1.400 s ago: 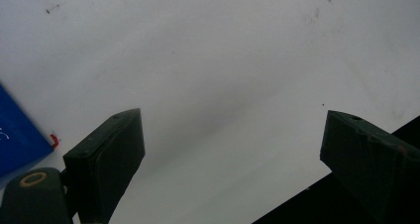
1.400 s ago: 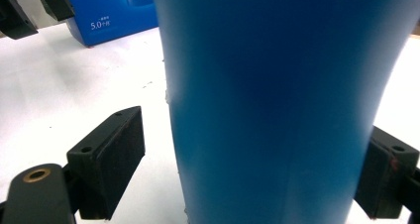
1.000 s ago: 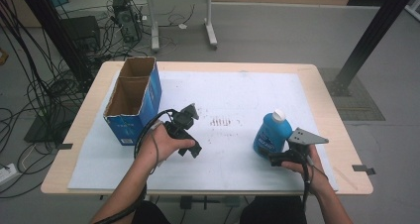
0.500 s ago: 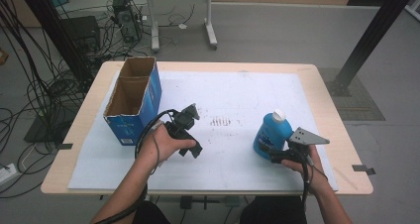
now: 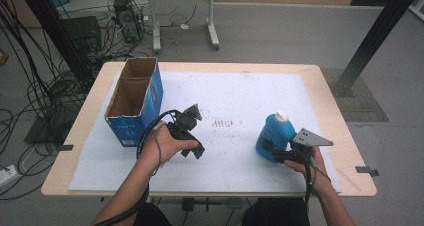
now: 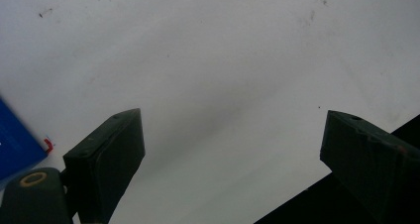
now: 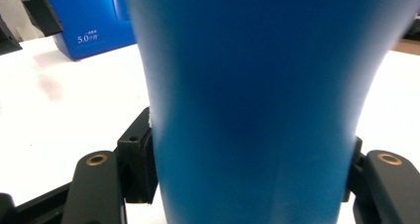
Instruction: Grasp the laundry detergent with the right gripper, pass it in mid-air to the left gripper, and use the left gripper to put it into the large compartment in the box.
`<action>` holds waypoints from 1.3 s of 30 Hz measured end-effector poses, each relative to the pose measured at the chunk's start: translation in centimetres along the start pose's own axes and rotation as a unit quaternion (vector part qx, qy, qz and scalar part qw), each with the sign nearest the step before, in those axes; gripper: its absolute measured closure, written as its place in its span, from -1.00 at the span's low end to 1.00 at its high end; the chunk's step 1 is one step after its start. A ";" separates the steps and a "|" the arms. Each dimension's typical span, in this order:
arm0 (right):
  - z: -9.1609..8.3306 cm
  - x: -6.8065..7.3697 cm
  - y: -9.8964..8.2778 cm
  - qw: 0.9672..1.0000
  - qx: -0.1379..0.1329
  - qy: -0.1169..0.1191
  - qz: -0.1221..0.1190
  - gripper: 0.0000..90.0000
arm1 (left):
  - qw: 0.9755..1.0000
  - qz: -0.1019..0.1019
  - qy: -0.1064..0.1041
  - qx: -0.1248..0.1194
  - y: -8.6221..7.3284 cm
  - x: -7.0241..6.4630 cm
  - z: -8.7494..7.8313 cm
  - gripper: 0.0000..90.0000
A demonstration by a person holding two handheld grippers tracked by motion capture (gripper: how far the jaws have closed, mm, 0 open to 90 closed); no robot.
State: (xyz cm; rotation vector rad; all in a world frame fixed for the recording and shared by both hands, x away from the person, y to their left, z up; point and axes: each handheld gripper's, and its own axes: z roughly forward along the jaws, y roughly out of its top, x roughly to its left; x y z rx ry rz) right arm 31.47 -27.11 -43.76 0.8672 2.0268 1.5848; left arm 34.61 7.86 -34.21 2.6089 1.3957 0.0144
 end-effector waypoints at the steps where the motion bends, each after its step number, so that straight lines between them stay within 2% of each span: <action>1: 0.0 0.0 0.0 1.000 0.000 -0.001 0.001 -0.21 | 1.000 0.000 0.000 0.001 0.0 0.0 0.0 -0.77; 11: 0.0 0.1 0.1 1.000 0.000 0.002 -0.004 -0.09 | 1.000 0.001 0.000 0.001 0.0 -0.1 0.0 -0.77; 20: 0.0 0.1 0.1 1.000 0.002 0.003 -0.007 -0.07 | 1.000 0.003 -0.006 -0.001 0.1 -0.4 0.1 -0.77; 39: 0.0 0.0 0.2 1.000 0.005 0.007 -0.012 -0.06 | 1.000 0.006 -0.005 0.003 0.5 -0.3 0.3 -0.77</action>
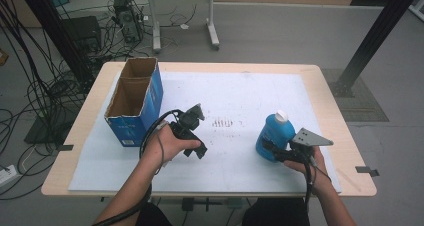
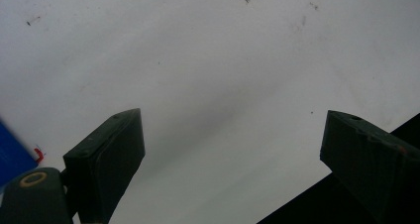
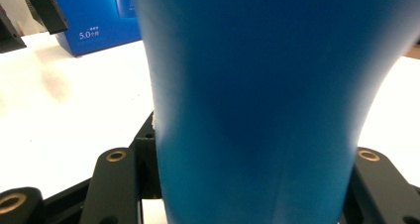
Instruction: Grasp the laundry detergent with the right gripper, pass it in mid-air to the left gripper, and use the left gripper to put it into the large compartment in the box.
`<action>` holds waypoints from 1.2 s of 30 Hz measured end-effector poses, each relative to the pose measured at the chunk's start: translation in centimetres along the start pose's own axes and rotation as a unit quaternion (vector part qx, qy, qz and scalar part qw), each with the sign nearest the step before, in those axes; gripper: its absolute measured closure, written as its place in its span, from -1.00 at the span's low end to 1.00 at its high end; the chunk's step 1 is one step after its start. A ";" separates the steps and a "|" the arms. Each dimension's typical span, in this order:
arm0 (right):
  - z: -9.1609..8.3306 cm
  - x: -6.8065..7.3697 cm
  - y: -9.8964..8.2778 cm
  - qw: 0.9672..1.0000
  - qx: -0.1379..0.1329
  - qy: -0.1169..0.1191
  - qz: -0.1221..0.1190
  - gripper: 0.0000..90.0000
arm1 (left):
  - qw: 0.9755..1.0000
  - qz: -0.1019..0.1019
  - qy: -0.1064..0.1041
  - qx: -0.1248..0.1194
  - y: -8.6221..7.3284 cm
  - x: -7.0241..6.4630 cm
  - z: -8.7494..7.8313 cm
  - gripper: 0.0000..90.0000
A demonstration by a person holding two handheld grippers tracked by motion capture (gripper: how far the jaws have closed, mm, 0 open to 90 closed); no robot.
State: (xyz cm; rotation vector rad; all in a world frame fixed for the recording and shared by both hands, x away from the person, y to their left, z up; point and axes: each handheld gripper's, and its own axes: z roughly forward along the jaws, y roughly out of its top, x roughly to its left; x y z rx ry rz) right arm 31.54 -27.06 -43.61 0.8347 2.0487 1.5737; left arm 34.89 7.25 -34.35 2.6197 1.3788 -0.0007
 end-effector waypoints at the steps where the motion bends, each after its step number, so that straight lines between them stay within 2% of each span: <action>1: 0.0 0.0 0.0 1.000 0.000 0.000 0.000 -0.06 | 1.000 -0.001 0.000 -0.001 0.0 0.0 0.0 -0.77; 36: 0.0 0.0 -0.1 1.000 -0.003 0.001 -0.004 -0.05 | 1.000 -0.002 0.001 -0.008 0.4 -0.1 -0.5 -0.77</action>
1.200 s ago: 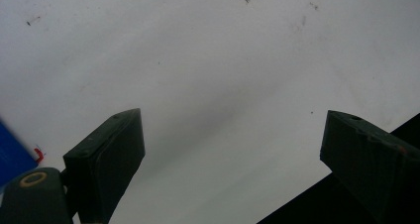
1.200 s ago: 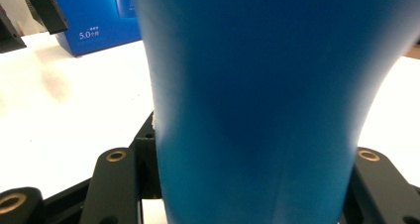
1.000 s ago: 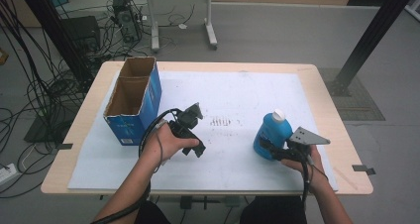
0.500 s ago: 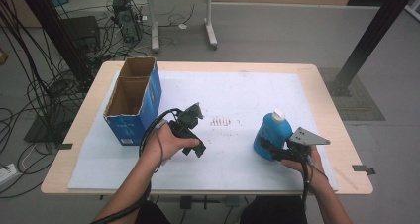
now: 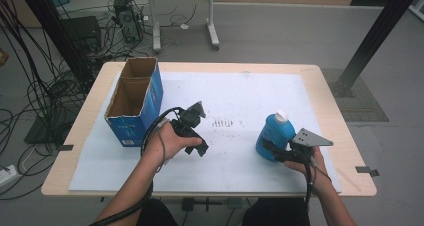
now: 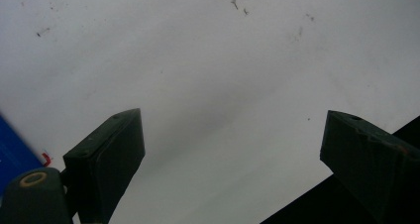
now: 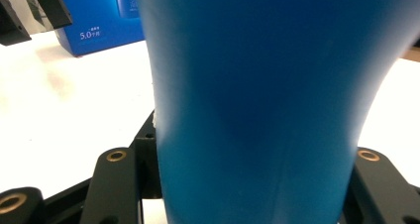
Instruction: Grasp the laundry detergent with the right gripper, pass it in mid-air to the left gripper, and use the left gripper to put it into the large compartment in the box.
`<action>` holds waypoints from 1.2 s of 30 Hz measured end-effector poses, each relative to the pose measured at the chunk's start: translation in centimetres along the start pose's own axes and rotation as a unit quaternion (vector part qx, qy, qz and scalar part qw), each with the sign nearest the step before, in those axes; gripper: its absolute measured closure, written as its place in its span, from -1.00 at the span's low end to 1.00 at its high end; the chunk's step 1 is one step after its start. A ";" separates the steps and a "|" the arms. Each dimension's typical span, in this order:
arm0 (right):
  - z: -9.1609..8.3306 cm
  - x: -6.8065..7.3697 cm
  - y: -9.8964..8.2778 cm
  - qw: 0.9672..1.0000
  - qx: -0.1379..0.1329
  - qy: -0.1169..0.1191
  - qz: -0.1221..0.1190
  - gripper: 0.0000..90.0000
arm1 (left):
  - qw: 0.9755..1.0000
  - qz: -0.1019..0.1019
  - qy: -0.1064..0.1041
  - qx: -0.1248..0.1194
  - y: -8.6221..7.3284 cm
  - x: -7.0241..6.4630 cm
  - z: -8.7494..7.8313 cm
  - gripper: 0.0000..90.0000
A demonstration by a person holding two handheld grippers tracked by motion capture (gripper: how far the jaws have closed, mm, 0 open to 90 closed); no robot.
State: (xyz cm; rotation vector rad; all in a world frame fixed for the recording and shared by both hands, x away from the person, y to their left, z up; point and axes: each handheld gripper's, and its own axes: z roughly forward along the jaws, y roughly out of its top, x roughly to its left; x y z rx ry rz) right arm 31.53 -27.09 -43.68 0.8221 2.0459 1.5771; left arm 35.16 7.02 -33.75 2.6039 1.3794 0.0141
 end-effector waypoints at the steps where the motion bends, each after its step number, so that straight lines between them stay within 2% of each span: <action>1: 0.0 0.0 0.0 1.000 0.000 0.000 0.000 -0.05 | 1.000 0.000 0.000 0.000 0.0 0.0 0.0 -0.77; 36: 0.0 0.0 0.0 1.000 -0.002 0.000 -0.003 -0.04 | 1.000 0.004 -0.002 0.001 0.3 -0.2 0.2 -0.77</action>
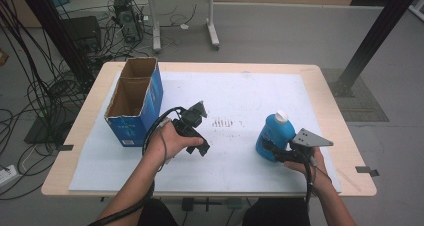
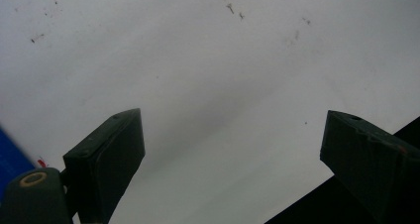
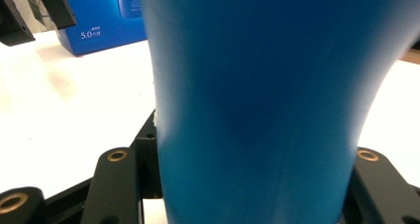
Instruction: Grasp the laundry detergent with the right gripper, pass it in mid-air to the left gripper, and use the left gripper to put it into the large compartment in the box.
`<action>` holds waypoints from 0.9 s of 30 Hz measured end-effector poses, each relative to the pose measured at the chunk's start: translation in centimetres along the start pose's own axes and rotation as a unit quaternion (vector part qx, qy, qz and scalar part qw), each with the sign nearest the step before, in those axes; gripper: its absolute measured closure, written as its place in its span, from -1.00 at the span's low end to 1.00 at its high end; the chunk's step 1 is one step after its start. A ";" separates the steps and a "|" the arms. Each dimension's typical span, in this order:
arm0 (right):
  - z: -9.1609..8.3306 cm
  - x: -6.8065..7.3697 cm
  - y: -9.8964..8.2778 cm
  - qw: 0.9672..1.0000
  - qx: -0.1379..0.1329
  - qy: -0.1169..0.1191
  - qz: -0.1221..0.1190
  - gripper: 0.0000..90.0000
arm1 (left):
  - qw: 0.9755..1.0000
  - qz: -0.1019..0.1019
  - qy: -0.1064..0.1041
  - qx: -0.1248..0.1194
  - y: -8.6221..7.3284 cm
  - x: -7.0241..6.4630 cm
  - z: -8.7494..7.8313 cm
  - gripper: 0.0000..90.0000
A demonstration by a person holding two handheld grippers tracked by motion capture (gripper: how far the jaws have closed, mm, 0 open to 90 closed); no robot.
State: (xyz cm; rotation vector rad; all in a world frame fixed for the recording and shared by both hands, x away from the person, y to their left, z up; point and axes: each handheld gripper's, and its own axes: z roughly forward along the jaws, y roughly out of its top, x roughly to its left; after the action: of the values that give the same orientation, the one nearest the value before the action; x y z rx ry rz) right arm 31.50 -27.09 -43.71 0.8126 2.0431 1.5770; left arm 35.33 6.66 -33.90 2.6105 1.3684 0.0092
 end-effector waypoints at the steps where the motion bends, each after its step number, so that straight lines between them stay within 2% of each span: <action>1: 0.0 0.0 0.0 1.000 0.000 0.000 0.000 -0.04 | 1.000 0.000 0.000 0.000 0.0 0.0 0.0 -0.77; 19: -0.1 0.3 0.1 1.000 0.002 -0.005 -0.012 -0.03 | 1.000 0.009 -0.001 -0.008 0.0 -0.1 -0.7 -0.77; 27: -0.6 -0.2 0.8 1.000 0.010 0.002 0.000 -0.02 | 1.000 0.018 0.001 -0.008 0.4 -0.2 -1.6 -0.77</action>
State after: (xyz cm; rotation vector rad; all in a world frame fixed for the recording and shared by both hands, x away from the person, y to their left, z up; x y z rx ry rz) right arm 31.43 -27.54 -42.81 0.8174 2.0647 1.5621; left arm 35.39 6.59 -32.30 2.6227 1.3162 0.0267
